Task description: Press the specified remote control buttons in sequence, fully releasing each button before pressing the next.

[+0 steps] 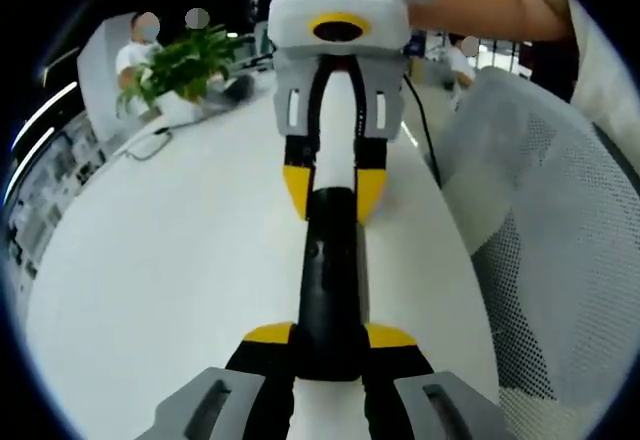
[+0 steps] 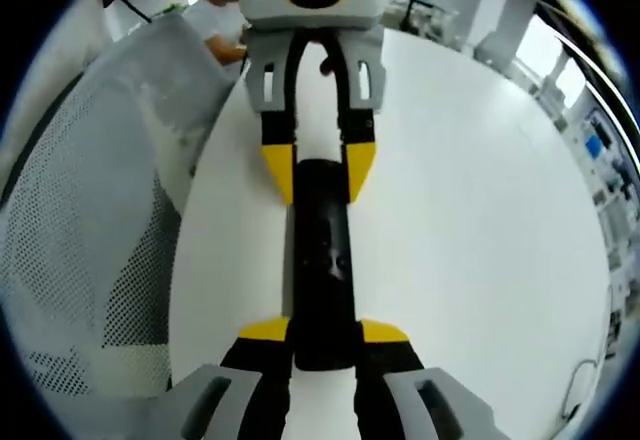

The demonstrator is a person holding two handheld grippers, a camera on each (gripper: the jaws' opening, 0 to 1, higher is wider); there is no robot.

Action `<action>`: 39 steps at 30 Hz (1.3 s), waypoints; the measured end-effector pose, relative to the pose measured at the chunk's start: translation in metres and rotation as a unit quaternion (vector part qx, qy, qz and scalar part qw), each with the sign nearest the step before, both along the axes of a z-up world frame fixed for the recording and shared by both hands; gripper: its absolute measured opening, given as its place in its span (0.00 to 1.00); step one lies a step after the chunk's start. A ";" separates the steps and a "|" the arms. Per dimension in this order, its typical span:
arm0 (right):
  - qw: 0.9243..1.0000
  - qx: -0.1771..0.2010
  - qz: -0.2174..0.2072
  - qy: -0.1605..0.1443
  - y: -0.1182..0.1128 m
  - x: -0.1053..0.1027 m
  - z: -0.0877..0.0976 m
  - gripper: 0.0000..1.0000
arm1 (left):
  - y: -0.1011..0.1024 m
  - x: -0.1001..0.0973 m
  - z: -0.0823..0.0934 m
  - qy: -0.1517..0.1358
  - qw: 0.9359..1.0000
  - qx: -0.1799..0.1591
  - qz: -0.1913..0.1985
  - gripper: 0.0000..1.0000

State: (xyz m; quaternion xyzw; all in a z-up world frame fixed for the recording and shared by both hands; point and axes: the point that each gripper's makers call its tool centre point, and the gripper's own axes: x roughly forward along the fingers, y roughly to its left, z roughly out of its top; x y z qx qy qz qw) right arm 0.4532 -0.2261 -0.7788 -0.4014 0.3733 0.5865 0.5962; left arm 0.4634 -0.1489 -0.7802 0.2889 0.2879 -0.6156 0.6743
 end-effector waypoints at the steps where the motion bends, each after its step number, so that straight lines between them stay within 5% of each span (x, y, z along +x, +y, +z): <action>1: 1.000 -0.001 0.000 -0.002 0.000 0.001 0.001 0.21 | -0.001 0.001 0.003 -0.001 1.000 -0.002 0.001 0.24; 16: 1.000 0.009 0.003 -0.027 0.003 0.025 0.023 0.21 | 0.000 0.022 0.021 -0.024 1.000 0.000 0.006 0.24; 39: 0.999 0.025 -0.001 -0.040 0.002 0.068 0.024 0.21 | -0.001 0.066 0.028 -0.040 0.999 0.013 0.002 0.24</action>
